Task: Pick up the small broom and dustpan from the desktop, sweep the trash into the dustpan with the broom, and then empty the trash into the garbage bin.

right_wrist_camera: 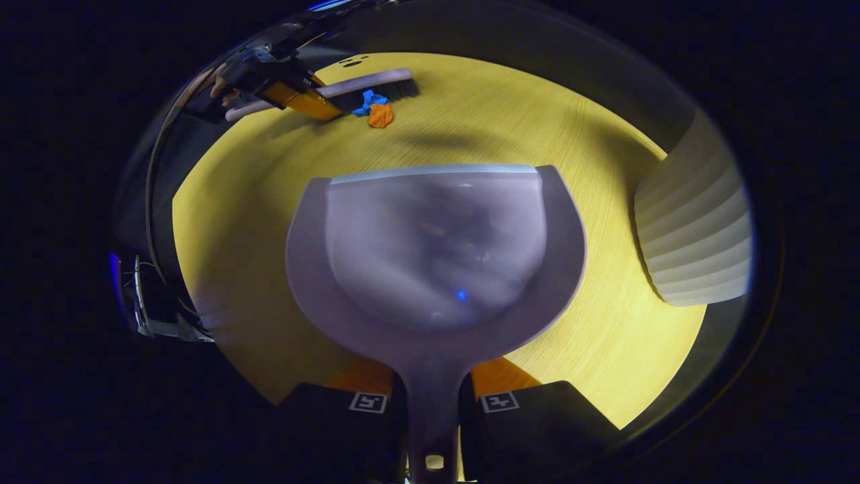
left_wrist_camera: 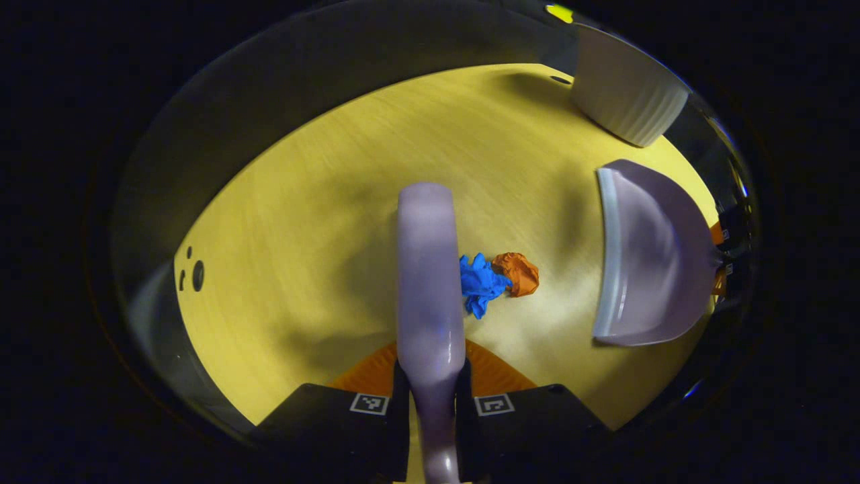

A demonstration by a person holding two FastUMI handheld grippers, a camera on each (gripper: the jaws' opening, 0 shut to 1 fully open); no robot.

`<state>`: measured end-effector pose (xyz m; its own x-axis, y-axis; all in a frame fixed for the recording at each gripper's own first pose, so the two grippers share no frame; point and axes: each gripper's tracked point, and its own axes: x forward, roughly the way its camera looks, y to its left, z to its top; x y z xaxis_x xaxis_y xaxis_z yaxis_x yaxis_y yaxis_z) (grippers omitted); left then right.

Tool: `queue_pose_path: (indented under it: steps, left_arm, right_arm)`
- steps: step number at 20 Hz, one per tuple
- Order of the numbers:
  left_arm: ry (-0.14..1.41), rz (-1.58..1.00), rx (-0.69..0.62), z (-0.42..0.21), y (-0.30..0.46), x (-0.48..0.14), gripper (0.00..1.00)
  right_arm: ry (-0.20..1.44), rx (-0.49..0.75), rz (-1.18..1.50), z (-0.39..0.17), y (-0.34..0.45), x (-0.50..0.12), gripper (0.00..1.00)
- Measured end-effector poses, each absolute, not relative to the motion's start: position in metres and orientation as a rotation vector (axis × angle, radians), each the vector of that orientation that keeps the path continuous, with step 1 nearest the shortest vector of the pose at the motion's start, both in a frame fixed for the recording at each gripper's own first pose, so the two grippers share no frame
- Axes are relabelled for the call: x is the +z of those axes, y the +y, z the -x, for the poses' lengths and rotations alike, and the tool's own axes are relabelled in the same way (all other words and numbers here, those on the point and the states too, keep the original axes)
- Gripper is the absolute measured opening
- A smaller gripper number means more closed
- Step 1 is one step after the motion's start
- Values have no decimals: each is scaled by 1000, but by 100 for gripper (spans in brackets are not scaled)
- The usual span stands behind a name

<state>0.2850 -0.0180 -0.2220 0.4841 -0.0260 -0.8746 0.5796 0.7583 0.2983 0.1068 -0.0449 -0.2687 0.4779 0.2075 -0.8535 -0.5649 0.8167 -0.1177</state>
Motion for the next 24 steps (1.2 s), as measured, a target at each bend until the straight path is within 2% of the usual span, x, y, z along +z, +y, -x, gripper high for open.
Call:
queue_pose_path:
  steps: [2, 4, 5, 6, 7, 9, 10, 11, 12, 14, 15, 18, 24]
  left_arm:
    - [1034, -637, -451, -269, -36, -231, 32]
    - [1065, -646, -498, -251, -54, -239, 32]
    - [1082, -641, -524, -242, -63, -242, 32]
    - [1103, -628, -552, -233, -73, -244, 32]
    - [1122, -609, -577, -222, -84, -245, 30]
    - [1161, -587, -611, -204, -103, -250, 34]
    - [1177, -568, -624, -197, -112, -254, 32]
    - [1185, -548, -629, -190, -119, -255, 31]
    - [1193, -529, -631, -185, -123, -256, 32]
    - [1194, -477, -635, -171, -135, -257, 32]
    - [1185, -452, -628, -166, -140, -256, 32]
    - [1126, -363, -590, -149, -141, -246, 32]
    - [894, -178, -510, -108, -119, -184, 32]
  right_arm:
    - [961, 499, 419, -108, -46, -276, 39]
    - [949, 509, 424, -110, -47, -278, 35]
    - [942, 513, 430, -110, -47, -277, 40]
    - [933, 515, 435, -111, -47, -278, 36]
    - [926, 517, 437, -109, -48, -278, 35]
    - [912, 526, 432, -109, -48, -281, 36]
    - [904, 520, 431, -109, -49, -279, 40]
    - [899, 517, 429, -109, -49, -280, 36]
    - [897, 514, 420, -109, -47, -281, 40]
    - [905, 509, 381, -109, -45, -280, 31]
    - [905, 504, 368, -110, -46, -279, 36]
    - [884, 488, 362, -112, -46, -277, 36]
    - [836, 461, 350, -107, -47, -272, 36]
